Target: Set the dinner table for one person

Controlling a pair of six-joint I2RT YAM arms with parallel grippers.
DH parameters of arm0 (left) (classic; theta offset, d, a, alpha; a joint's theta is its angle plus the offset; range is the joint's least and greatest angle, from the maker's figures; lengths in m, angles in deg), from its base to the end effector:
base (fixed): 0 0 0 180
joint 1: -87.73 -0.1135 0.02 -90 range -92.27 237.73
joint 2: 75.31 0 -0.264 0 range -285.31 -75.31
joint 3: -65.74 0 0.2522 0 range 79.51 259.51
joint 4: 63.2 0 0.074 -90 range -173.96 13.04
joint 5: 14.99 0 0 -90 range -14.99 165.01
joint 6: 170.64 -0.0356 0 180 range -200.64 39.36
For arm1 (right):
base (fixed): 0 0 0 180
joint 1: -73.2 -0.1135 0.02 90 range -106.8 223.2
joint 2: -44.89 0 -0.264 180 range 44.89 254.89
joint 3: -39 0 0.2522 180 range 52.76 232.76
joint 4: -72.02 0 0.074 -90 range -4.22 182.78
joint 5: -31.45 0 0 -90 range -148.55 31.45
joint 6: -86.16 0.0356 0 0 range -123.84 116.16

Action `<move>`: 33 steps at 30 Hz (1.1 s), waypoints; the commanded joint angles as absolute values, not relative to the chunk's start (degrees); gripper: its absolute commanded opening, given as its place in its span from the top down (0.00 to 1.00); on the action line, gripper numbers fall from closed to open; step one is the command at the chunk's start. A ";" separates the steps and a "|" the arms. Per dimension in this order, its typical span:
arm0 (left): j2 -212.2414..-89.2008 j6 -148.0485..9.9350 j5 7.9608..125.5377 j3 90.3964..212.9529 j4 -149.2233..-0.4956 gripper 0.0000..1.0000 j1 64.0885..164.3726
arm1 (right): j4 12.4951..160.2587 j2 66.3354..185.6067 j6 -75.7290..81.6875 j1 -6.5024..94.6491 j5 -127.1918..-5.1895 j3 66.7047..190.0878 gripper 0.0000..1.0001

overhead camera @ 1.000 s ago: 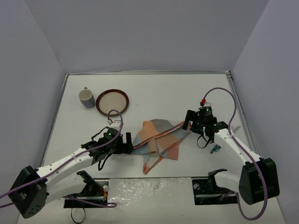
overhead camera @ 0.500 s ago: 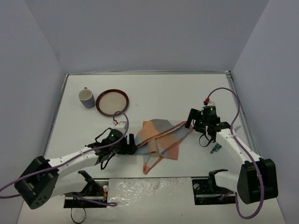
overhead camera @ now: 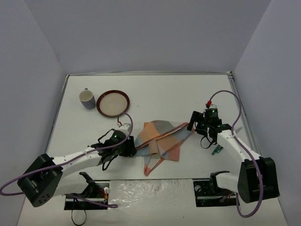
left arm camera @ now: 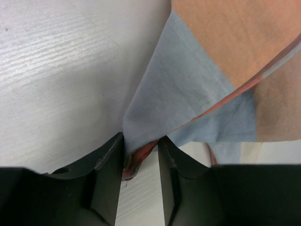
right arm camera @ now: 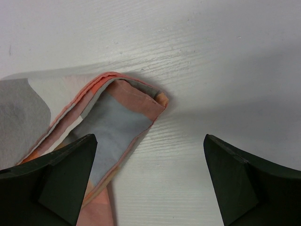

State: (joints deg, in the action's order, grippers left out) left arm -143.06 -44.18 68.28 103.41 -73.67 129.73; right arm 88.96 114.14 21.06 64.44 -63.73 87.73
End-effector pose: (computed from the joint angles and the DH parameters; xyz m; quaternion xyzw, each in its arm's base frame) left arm 0.1617 -0.1512 0.1603 0.0683 0.9045 -0.3054 0.2897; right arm 0.2461 0.0412 0.2054 0.1060 0.8897 0.1668 0.4115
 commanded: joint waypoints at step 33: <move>-135.79 -51.76 72.74 135.84 -106.29 1.00 130.08 | 74.33 125.67 20.06 64.50 -68.67 85.46 0.19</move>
